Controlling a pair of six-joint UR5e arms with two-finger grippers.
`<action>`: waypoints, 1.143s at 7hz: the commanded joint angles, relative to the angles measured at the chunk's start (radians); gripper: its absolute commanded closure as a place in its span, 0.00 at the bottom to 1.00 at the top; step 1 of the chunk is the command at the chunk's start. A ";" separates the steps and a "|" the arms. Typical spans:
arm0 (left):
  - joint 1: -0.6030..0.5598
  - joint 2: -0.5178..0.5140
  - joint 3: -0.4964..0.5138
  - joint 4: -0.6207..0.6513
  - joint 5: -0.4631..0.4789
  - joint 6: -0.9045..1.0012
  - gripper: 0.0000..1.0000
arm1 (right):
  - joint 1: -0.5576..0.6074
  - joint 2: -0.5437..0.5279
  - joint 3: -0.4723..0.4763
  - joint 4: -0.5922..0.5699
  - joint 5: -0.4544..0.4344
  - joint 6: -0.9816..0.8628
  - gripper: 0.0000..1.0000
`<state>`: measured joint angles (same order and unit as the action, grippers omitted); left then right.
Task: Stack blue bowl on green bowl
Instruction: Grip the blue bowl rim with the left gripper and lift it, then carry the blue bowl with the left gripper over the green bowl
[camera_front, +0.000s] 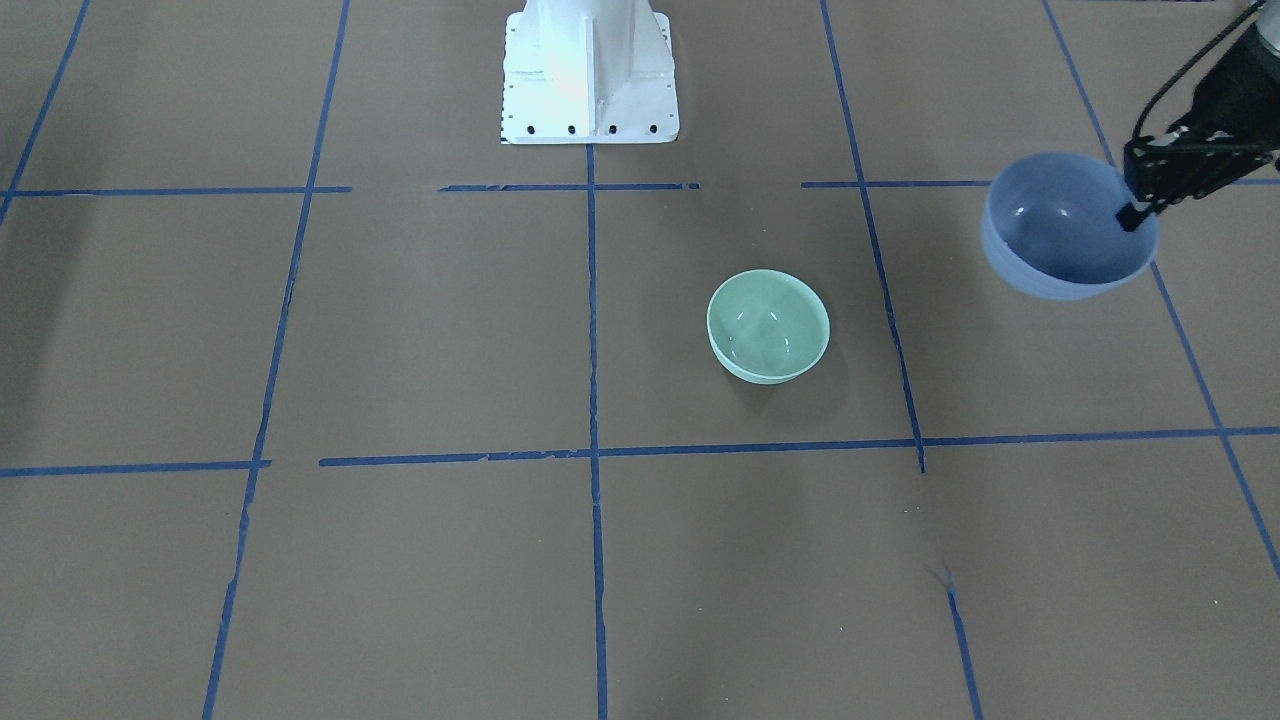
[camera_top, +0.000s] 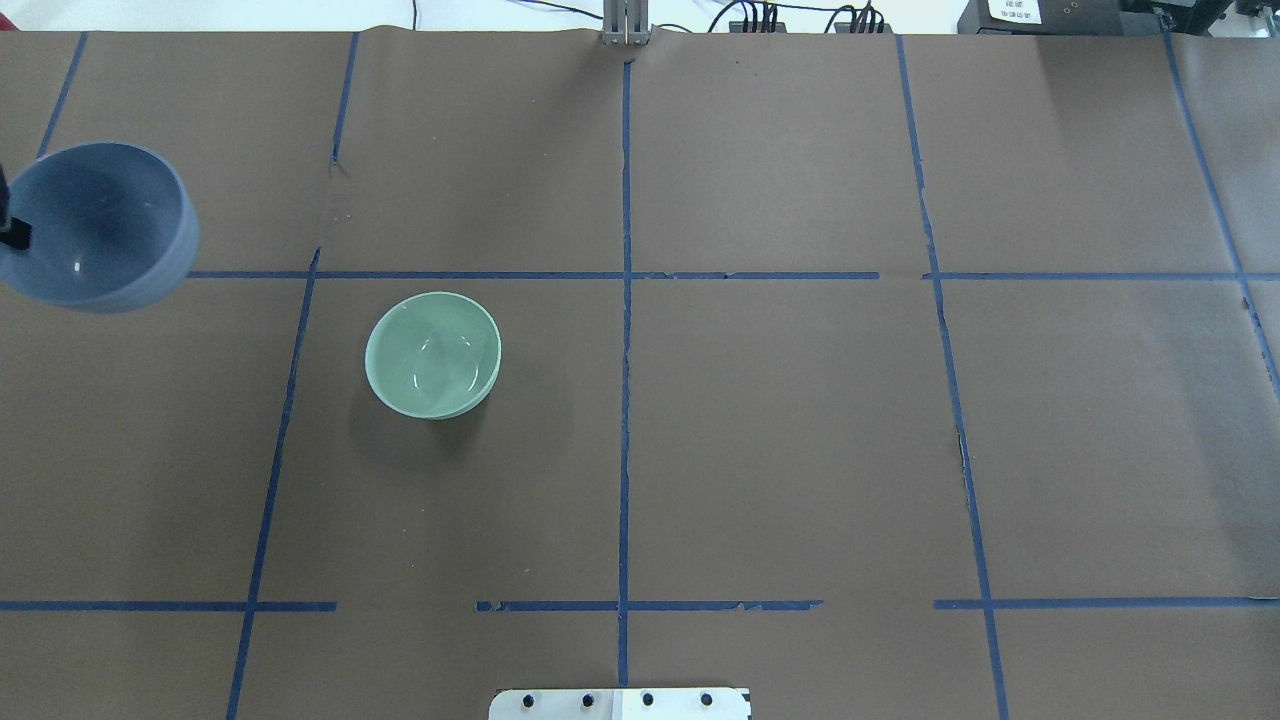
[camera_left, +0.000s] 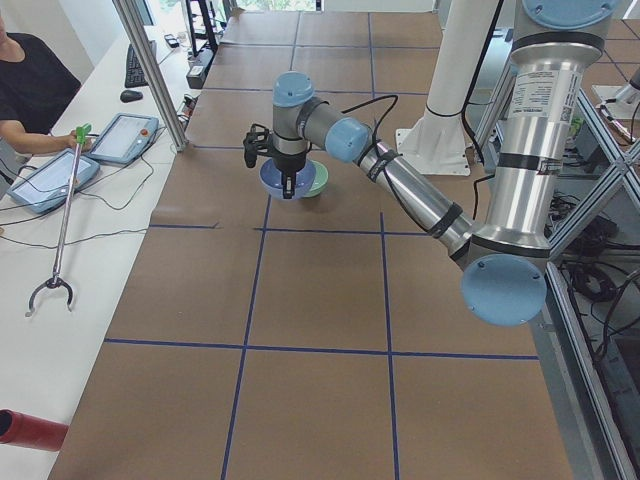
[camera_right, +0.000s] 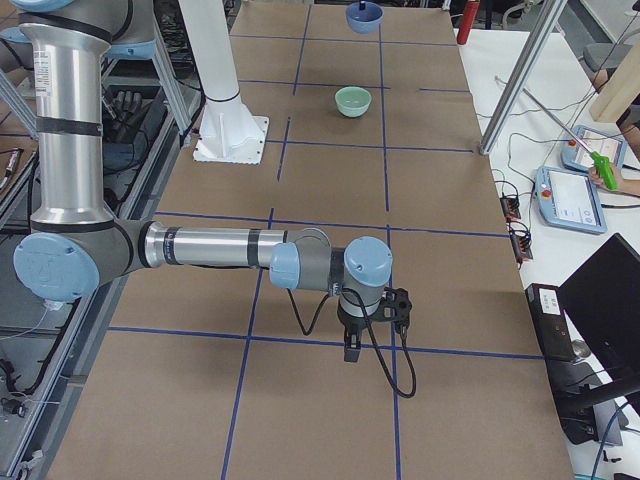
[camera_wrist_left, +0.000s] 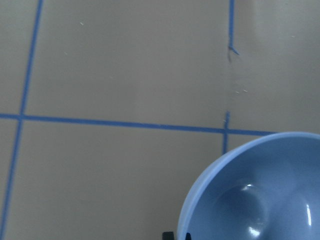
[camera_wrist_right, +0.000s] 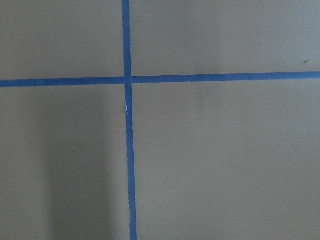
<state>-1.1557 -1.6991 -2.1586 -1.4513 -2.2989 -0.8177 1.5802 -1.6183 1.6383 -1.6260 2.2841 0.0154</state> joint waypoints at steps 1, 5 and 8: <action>0.225 -0.084 0.021 -0.151 -0.002 -0.370 1.00 | 0.001 0.000 0.000 0.000 0.000 0.000 0.00; 0.366 -0.215 0.284 -0.295 0.156 -0.457 1.00 | 0.000 0.000 0.000 0.000 0.000 0.000 0.00; 0.370 -0.214 0.299 -0.311 0.157 -0.454 1.00 | 0.000 0.000 0.000 0.000 0.000 0.000 0.00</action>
<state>-0.7866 -1.9126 -1.8660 -1.7566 -2.1426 -1.2730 1.5801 -1.6183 1.6383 -1.6260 2.2841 0.0153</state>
